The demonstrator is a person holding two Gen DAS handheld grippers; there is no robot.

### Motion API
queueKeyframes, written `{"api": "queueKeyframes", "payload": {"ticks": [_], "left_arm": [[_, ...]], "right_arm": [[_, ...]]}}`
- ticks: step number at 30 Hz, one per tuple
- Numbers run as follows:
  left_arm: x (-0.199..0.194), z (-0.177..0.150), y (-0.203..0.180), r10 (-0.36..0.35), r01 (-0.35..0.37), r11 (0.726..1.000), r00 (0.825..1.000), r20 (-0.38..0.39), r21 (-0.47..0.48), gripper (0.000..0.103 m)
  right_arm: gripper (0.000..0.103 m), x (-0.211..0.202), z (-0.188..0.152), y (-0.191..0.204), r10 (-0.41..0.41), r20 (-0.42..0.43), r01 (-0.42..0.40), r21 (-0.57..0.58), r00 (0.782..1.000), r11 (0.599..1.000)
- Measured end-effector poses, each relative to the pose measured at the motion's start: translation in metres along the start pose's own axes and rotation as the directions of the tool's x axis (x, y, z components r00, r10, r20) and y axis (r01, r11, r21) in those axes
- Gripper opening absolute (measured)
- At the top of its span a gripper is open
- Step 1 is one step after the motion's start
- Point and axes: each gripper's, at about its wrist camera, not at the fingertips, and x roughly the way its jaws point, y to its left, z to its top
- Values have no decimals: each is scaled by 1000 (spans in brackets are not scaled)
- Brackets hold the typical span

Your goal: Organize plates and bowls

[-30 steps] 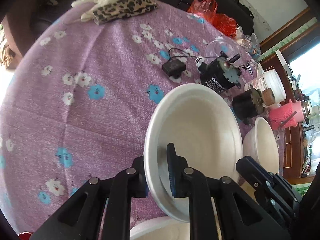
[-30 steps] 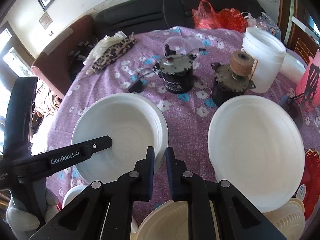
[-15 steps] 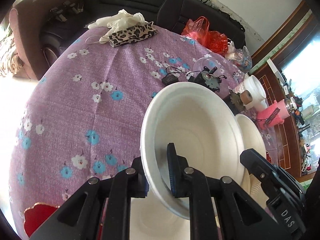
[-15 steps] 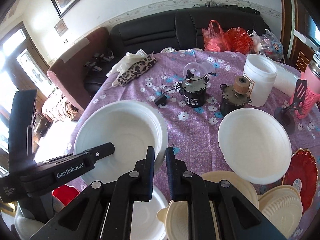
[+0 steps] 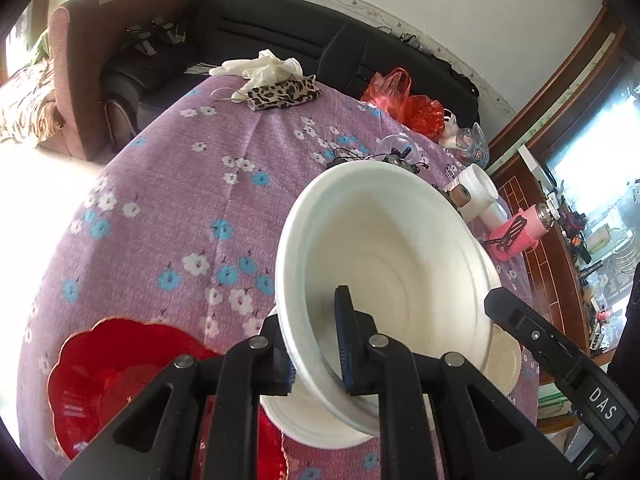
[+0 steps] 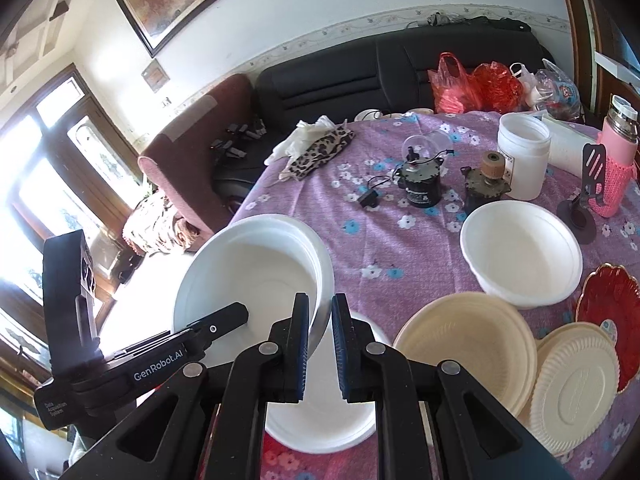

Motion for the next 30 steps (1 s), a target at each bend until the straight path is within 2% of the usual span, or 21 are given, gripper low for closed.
{"api": "queueKeyframes", "payload": {"ticks": [7,14,30], "left_arm": [[-23,-28,17,11,-10,1000,999,31,-27,15],[-43,-52,32,66,-64,998,995,74,-26,15],[-60,-93,85,173,-166,984,976,134,-60,15]], "right_arm": [[14,-14,-23,18,49,-11,-49,-2,999,999],[15,-13,-48,33,92,-43,-91,6,995,996],[16,25,-89,69,136,-133,-137,2,982,991]]}}
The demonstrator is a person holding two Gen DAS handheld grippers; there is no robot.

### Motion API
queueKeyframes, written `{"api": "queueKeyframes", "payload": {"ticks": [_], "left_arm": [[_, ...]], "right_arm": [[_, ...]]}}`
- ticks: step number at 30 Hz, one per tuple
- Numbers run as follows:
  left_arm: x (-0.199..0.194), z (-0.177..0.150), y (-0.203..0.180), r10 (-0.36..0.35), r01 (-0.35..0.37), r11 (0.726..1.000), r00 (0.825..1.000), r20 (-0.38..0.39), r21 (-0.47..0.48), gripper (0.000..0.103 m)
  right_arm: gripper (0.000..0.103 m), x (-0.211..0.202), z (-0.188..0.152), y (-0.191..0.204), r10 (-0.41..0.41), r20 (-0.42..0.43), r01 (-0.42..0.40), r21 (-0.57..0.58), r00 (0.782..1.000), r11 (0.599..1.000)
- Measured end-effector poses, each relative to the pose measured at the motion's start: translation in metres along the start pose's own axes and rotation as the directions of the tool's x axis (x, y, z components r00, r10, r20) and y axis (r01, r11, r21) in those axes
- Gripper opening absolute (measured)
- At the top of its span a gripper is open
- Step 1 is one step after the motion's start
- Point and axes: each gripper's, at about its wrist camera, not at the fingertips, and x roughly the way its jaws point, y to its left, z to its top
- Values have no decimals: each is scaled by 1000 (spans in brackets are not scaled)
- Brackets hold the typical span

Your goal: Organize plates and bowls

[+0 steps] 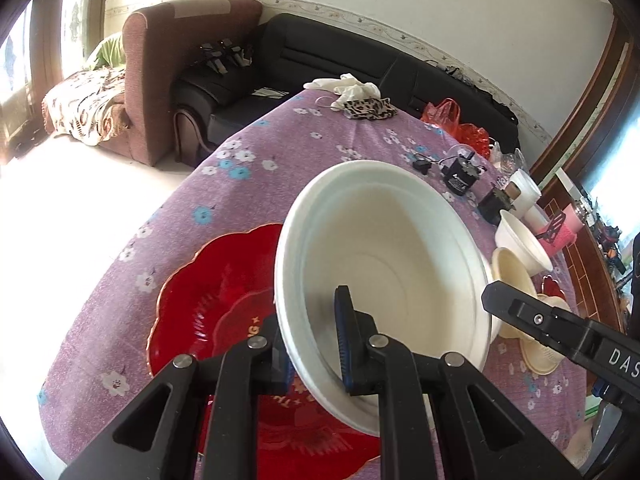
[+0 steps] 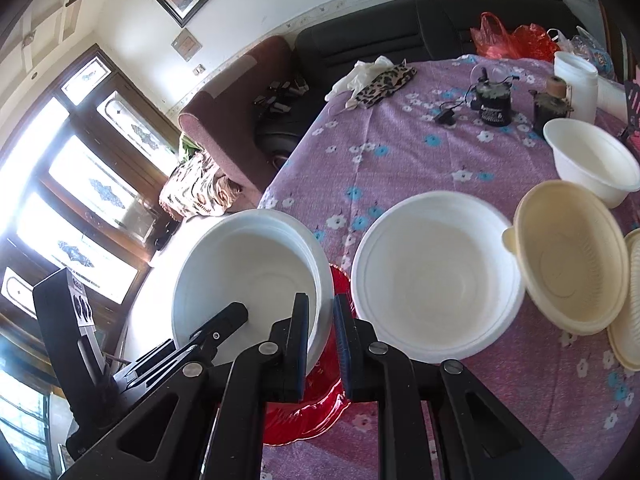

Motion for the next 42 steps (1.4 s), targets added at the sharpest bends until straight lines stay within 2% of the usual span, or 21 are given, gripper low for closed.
{"api": "queueKeyframes", "payload": {"ticks": [13,19,24,29,32,33,34,36,38,42], "left_arm": [[27,-25,35,8,-10,999,999,-51,-50,15],[42,-32,45,2,-8,997,996,-88,-76,15],[44,-32,45,14,-20,998,996,-86,-67,16],[43,-33,41,7,-13,998,996,-92,-63,30],[37,-33,37,-5,1,999,997,-81,-47,44],[34,-33,36,-16,12,999,997,-79,-46,50],[30,-32,36,-18,14,999,997,-71,-46,63],[23,-32,37,-12,10,999,999,-50,-51,79],[16,-31,38,-13,11,999,999,-31,-50,79],[5,-32,44,-54,51,995,998,-24,-87,79]], "right_arm": [[16,46,-18,-4,-2,-85,4,27,996,1000],[16,64,-24,-8,-14,-115,18,34,993,999],[16,71,-26,-9,-21,-127,26,38,992,999],[16,73,-26,-9,-7,-129,13,44,992,999],[16,73,-26,-8,6,-119,-2,38,993,999],[19,72,-27,-7,12,-114,-8,31,993,999],[20,71,-27,-6,19,-108,-17,23,994,1000],[31,70,-27,-5,46,-103,-44,19,994,999],[39,68,-28,-5,66,-94,-65,14,993,998],[40,57,-29,-2,68,-60,-69,-21,996,997]]}}
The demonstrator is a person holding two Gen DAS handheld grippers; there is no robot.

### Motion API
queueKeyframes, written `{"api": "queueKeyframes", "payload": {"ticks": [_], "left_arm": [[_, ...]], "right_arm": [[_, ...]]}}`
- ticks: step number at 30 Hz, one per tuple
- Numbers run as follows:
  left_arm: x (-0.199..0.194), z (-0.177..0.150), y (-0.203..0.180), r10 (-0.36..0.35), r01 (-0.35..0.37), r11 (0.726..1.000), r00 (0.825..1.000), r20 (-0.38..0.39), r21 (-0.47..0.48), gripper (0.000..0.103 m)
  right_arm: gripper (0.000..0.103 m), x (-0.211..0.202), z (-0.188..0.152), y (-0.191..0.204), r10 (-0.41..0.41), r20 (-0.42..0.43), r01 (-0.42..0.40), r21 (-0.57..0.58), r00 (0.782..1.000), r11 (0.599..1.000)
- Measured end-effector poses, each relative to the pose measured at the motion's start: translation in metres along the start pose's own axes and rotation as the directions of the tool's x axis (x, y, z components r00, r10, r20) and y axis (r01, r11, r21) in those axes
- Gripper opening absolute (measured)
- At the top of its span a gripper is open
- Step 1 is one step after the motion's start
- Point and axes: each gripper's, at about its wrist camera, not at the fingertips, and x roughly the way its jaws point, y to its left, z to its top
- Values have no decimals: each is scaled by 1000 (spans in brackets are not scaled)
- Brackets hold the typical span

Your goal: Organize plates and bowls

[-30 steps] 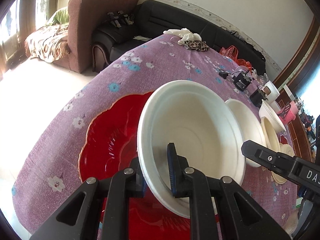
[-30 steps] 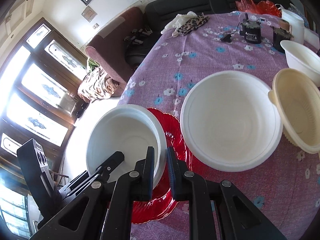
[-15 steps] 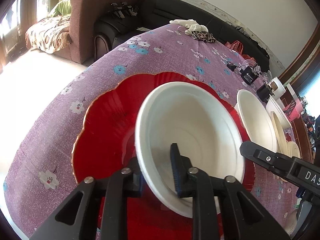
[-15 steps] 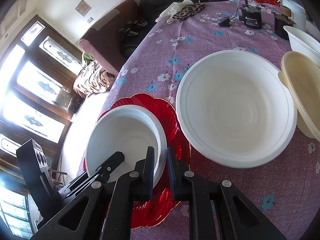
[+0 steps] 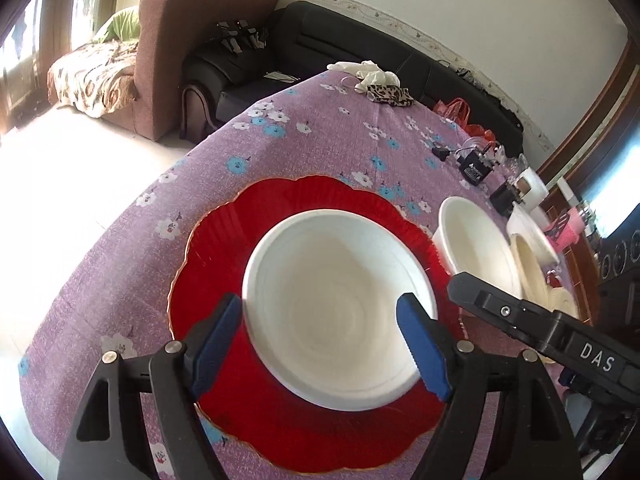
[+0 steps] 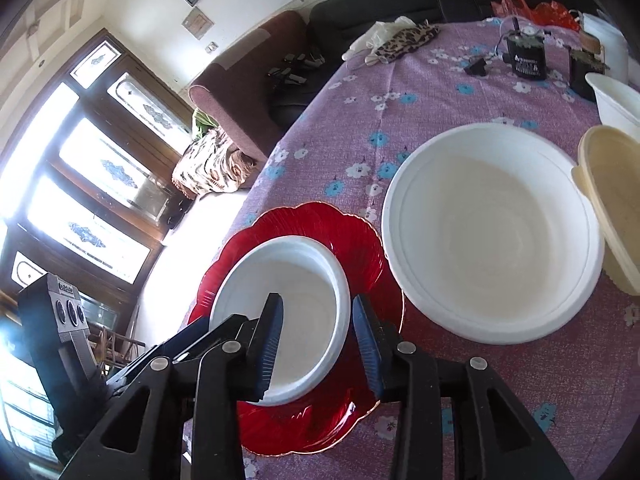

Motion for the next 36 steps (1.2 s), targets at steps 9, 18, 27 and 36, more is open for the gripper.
{"api": "queueKeyframes", "payload": {"ticks": [9,18,27,36], "left_arm": [[-59,-16,-57,8,-55,984,963,269,169,85],[-72,-28,-136,-100,-9,936,952,289,353,103],[-20,-47,-198,-173,133,921,982,77,366,103],[12,-61,-298,-212,197,853,977,-25,482,103]], "right_arm": [[51,-69,-19,-14,-63,133,76,-92,989,993],[70,-189,-39,-122,-264,329,259,58,907,964],[70,-298,-63,-269,-478,352,333,399,804,854],[70,-290,-70,-362,-521,276,293,579,808,761]]}}
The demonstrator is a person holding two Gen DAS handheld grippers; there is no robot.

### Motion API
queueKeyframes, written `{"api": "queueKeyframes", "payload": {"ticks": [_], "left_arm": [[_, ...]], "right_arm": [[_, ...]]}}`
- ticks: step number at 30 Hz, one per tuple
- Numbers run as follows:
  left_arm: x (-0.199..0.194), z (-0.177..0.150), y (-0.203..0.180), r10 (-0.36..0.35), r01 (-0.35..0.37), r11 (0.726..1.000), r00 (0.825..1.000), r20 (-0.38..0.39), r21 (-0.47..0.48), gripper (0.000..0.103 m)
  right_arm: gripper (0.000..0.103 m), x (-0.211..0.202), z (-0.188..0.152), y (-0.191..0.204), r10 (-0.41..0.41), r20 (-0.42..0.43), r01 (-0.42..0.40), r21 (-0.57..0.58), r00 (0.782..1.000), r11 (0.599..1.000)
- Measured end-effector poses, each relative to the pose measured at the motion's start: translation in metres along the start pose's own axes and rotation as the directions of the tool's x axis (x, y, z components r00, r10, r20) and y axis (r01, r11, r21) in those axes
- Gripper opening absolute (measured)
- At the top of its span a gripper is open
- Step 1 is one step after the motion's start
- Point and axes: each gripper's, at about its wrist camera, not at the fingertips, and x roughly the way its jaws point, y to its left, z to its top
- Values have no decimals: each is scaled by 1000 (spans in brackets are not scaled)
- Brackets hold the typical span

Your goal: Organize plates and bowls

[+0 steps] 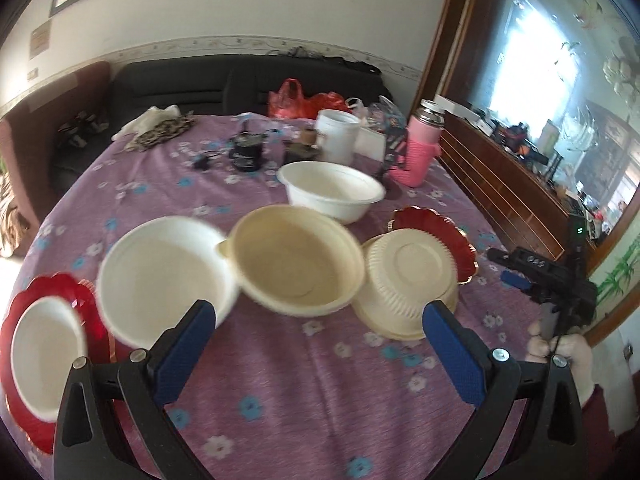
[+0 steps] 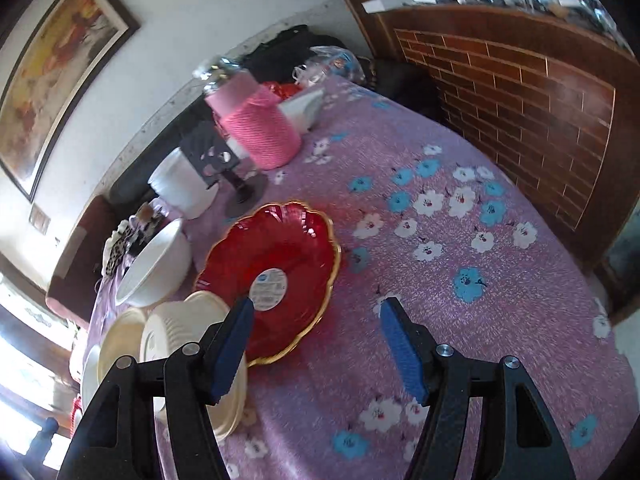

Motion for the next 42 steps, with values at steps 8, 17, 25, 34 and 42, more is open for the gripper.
{"api": "queueKeyframes", "payload": {"ticks": [8,17,25,34,42], "left_arm": [[61,45,-63,-29,36,997,996,-86,70,103],[151,53,-88,-30,49,996,967,-254,68,103],[178,35,-101,-116,142,989,929,-352,49,103],[152,2,-145,-269,423,887,799,-538,184,103],[186,49,-104,-210,232,973,885,-416,1,103]], "right_arm": [[70,33,9,-13,44,-25,-42,56,999,998],[70,43,10,-17,110,-29,-109,33,994,994],[69,53,6,-13,128,-56,-127,9,990,992],[69,48,6,-23,146,-47,-144,55,988,988],[69,54,10,-18,142,-46,-140,41,989,989]]}}
